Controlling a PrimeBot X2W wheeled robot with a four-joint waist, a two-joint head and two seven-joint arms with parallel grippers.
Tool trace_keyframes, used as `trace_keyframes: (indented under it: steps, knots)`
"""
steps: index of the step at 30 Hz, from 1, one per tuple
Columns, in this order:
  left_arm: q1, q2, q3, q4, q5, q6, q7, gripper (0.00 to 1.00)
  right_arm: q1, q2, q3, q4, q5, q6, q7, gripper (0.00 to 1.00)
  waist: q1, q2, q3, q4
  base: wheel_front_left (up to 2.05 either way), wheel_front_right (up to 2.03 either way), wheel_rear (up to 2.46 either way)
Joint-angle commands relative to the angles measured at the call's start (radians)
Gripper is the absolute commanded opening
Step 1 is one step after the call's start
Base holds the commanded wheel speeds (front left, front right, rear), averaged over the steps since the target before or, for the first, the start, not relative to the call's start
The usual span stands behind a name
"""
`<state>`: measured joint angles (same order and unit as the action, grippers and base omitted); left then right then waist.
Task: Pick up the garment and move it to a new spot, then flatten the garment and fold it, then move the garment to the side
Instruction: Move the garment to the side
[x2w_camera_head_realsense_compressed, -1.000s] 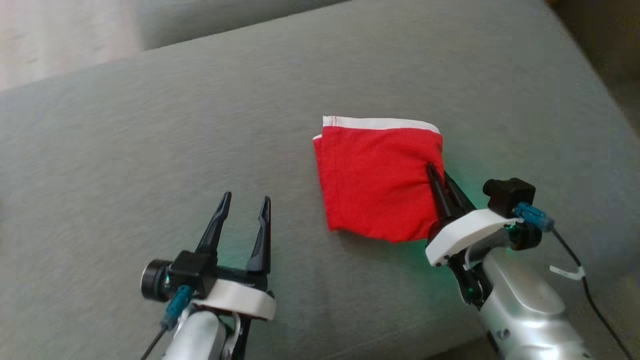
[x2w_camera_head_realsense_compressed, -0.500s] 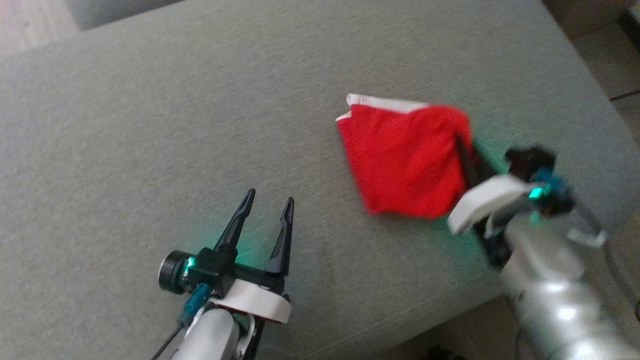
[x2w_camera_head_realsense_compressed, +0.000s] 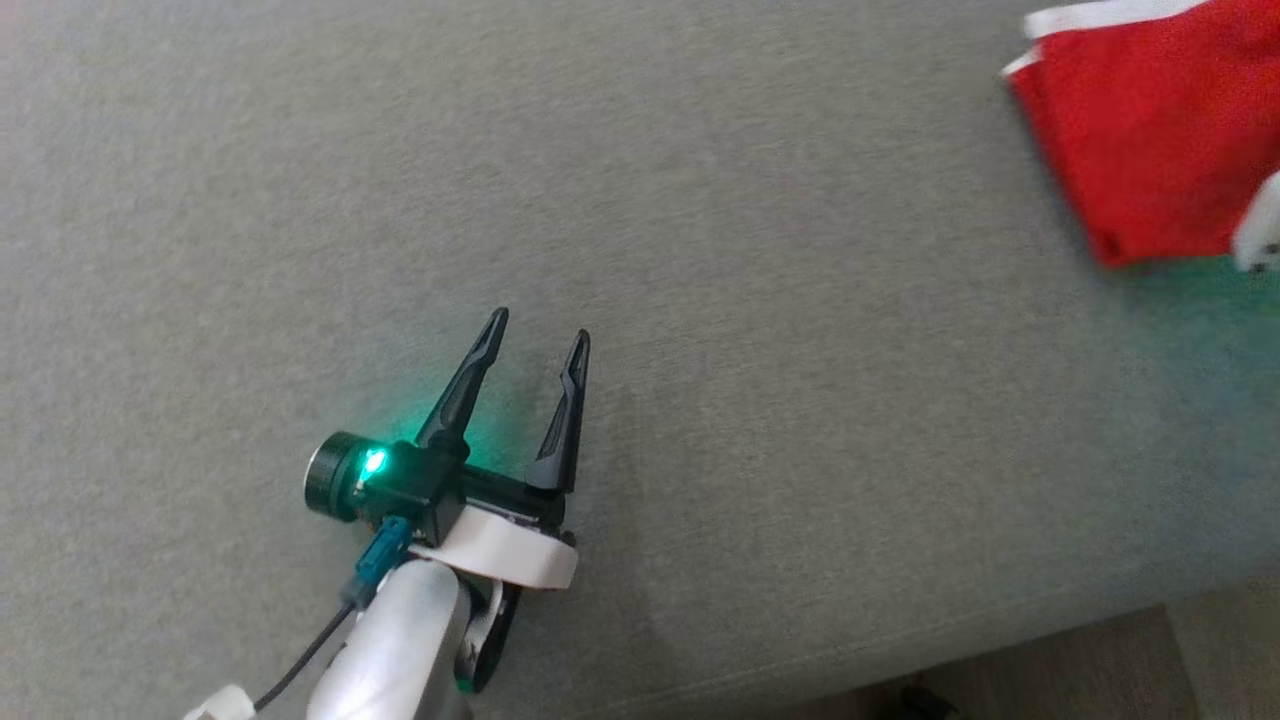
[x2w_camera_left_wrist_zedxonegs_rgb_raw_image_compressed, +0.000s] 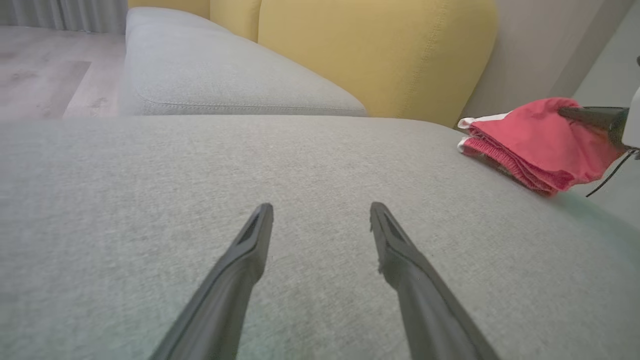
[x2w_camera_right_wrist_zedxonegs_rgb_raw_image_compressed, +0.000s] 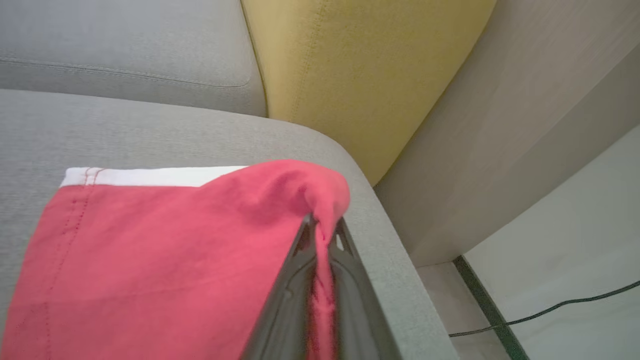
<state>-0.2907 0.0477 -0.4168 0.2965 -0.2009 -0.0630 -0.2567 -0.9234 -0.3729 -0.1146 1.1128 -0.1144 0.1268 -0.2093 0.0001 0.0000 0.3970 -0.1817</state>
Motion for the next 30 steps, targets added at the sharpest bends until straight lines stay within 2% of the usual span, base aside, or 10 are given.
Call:
trace_keyframes:
  steps: [1,9,10,11,12,16,20,26,30]
  knots:
    - [-0.022,0.003,0.031,-0.034,0.009,-0.005,-0.005,1.00,-0.019,-0.023,-0.005,-0.020,-0.017,0.004,0.002,0.00,-0.0001,0.0000,0.028,0.028,0.00,0.00,0.00]
    - [-0.021,0.003,0.047,-0.040,0.017,-0.011,-0.005,1.00,-0.034,-0.049,-0.190,-0.039,-0.161,0.004,0.009,0.00,-0.0001,0.0000,0.055,0.053,0.00,0.00,0.00]
    - [-0.021,0.003,0.047,-0.040,0.018,-0.011,-0.005,1.00,-0.033,-0.052,-0.215,-0.050,-0.179,0.004,0.004,0.30,-0.0001,0.0000,0.056,0.054,0.00,0.00,0.00]
    - [-0.022,0.003,0.049,-0.040,0.017,-0.011,-0.005,1.00,-0.031,-0.051,-0.240,-0.061,-0.195,0.004,-0.001,0.92,-0.0001,0.0000,0.057,0.055,0.00,0.00,0.00]
    - [-0.023,0.003,0.051,-0.041,0.016,-0.010,-0.005,1.00,-0.029,-0.047,-0.262,-0.071,-0.210,0.004,-0.006,1.00,-0.0001,0.0000,0.058,0.056,0.00,0.00,0.00]
    - [-0.025,0.003,0.063,-0.042,0.007,-0.003,-0.005,1.00,-0.027,-0.022,-0.347,-0.127,-0.261,0.004,-0.033,1.00,-0.0001,0.0000,0.045,0.057,0.00,0.00,0.00]
    - [-0.017,0.003,0.088,-0.042,-0.004,0.018,-0.005,1.00,-0.028,0.049,-0.391,-0.205,-0.293,0.004,-0.050,1.00,-0.0001,0.0000,0.008,0.065,0.00,0.00,0.00]
    - [-0.002,0.003,0.156,-0.040,-0.006,0.067,-0.005,1.00,0.039,0.238,-0.277,-0.418,-0.158,0.004,-0.052,1.00,-0.0001,0.0000,-0.063,0.098,0.00,0.00,0.00]
    - [0.018,0.003,0.214,-0.023,-0.001,0.095,-0.005,1.00,0.159,0.294,-0.175,-0.526,-0.032,0.004,-0.052,1.00,-0.0001,0.0000,-0.114,0.128,0.00,0.00,0.00]
